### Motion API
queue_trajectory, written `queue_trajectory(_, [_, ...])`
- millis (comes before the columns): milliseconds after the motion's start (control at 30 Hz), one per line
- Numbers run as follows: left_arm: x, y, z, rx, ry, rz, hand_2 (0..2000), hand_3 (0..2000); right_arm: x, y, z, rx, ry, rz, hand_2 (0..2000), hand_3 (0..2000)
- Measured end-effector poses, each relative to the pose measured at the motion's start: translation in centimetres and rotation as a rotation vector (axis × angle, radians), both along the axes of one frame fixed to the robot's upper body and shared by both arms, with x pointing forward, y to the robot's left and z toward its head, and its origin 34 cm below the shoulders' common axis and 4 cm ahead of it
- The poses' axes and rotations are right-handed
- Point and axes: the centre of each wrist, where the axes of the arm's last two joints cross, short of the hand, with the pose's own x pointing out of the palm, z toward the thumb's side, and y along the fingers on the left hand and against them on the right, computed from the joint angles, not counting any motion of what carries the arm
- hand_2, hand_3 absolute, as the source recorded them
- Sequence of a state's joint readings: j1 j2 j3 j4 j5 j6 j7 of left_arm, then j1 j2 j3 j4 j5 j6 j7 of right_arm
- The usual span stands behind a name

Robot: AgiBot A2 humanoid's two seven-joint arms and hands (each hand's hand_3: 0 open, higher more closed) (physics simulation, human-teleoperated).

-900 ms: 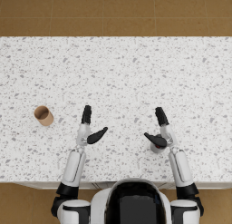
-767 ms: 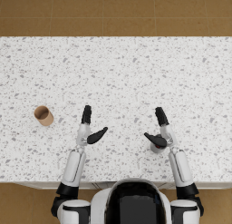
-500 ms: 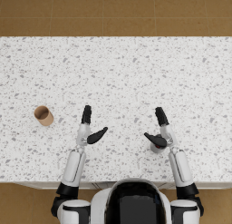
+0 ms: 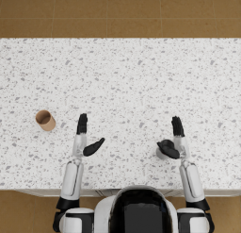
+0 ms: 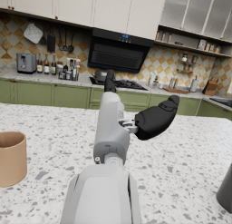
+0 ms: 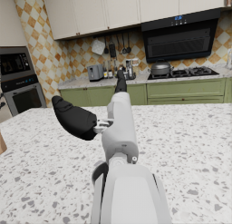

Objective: Pick up two cups and pour the berry on the right into the cup on the left

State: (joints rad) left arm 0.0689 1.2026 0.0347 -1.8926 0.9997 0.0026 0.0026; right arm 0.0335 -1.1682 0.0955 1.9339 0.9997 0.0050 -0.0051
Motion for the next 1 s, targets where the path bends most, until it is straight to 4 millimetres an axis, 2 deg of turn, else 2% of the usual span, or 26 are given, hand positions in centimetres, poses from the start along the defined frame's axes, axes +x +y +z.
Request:
queue_trajectory(133, [-0.5,2.2,-0.6,-0.013,0.021,0.092,0,0,-1.2,-0.6,-0.7,-0.006,0.027,-0.022,0,0])
queue_trajectory(333, [-1.1,5.6,-2.2,0.138,0.064,0.297,0,0,-3.1,-1.2,-2.6,-0.201,0.068,-0.089,0,0])
queue_trajectory(467, [-1.6,7.5,-2.5,0.243,0.075,0.417,0,0,-4.0,-1.5,-3.2,-0.326,0.071,-0.123,0,0])
queue_trajectory(700, [-1.8,9.7,-3.9,0.427,0.142,0.556,0,0,-4.5,-1.6,-4.0,-0.468,0.066,-0.166,0,0])
queue_trajectory(1000, [0.0,11.6,-6.5,0.454,0.263,0.595,0,0,-5.2,-2.1,-5.4,-0.489,0.130,-0.180,0,0])
